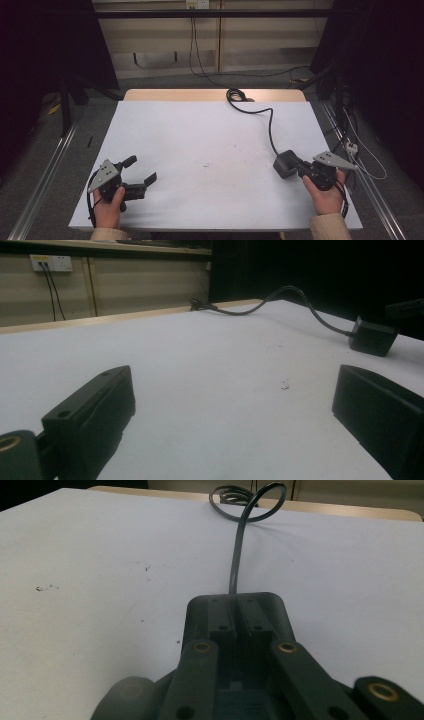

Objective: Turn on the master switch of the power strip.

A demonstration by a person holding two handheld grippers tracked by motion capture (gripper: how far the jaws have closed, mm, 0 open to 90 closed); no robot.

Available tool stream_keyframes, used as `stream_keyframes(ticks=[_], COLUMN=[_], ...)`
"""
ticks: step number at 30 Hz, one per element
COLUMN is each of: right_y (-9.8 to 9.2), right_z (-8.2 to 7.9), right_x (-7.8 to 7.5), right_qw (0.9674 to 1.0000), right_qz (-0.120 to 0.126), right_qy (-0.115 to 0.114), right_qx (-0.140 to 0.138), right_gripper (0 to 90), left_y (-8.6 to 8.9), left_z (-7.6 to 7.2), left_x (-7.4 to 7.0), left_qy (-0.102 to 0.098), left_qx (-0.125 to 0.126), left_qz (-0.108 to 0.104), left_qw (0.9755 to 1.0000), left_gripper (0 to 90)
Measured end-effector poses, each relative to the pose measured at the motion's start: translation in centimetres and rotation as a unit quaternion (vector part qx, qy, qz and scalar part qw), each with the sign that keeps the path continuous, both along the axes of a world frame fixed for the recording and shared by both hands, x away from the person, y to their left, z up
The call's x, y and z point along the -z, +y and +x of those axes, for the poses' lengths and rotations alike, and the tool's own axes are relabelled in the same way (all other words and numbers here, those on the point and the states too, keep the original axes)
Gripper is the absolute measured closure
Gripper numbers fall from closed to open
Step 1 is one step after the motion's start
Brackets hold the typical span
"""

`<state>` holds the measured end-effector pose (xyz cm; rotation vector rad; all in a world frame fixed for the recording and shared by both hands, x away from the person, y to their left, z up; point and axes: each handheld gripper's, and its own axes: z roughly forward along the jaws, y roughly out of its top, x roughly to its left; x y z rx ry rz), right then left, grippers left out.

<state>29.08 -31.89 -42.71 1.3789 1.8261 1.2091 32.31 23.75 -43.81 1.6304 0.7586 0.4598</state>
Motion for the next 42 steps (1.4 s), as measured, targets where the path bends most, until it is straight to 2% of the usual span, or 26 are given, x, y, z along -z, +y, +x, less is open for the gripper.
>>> stream_keyframes(ticks=[10, 14, 21, 27, 31, 42], right_y=[-0.01, -0.02, -0.02, -0.13, -0.24, 0.2], right_z=[0.03, 0.09, 0.23, 0.32, 0.33, 0.18], right_x=[-0.06, -0.06, 0.0, 0.01, 0.02, -0.07], right_qw=[0.9999, 0.9997, 0.9995, 0.9988, 0.9984, 0.9987], right_qz=[0.014, 0.022, 0.027, 0.044, 0.053, 0.05], right_qy=[-0.001, 0.003, 0.008, 0.008, 0.008, 0.0], right_qx=[0.001, 0.003, 0.013, 0.018, 0.018, 0.001], right_gripper=[77.1, 70.0, 52.2, 40.1, 36.3, 27.4], left_y=[-0.01, -0.01, -0.01, 0.03, 0.03, 0.01], left_z=[0.01, 0.0, 0.0, -0.02, -0.02, -0.02], left_x=[0.02, 0.02, 0.02, 0.02, 0.02, 0.0], left_qy=[0.001, 0.001, 0.001, 0.001, 0.002, 0.0], left_qx=[0.001, 0.001, 0.001, -0.001, -0.001, 0.001], left_qz=[0.0, 0.0, 0.0, -0.002, -0.002, 0.0], left_qw=[1.0, 1.0, 1.0, 1.0, 1.0, 1.0], left_gripper=[3.3, 3.3, 3.3, 3.4, 3.3, 3.3])
